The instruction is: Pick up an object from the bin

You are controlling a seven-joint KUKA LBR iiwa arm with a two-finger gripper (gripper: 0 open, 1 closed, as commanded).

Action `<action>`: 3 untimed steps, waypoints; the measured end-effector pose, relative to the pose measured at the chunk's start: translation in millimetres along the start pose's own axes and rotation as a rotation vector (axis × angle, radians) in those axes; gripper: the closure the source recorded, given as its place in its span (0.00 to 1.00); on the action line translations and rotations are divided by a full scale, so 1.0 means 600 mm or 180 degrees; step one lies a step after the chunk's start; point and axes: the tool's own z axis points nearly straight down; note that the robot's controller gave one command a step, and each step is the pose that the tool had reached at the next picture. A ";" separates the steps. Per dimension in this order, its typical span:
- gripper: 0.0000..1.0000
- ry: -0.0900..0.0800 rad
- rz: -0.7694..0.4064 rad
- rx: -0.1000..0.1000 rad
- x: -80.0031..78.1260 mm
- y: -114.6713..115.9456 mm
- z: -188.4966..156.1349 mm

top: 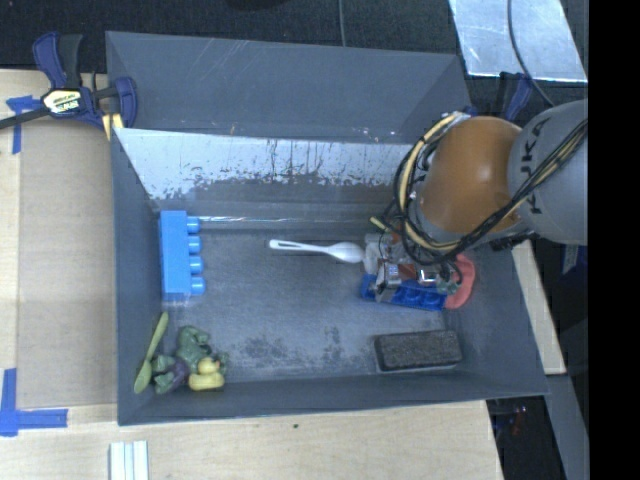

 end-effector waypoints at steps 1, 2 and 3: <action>1.00 0.0003 -0.0466 -0.0003 -0.010 -0.027 -0.035; 1.00 -0.0001 -0.1055 -0.0030 -0.016 -0.027 -0.023; 1.00 -0.0021 -0.0161 -0.0044 -0.021 -0.026 -0.006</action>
Offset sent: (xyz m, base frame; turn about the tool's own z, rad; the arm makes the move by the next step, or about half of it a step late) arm 0.0131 -0.0224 -0.0099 0.0095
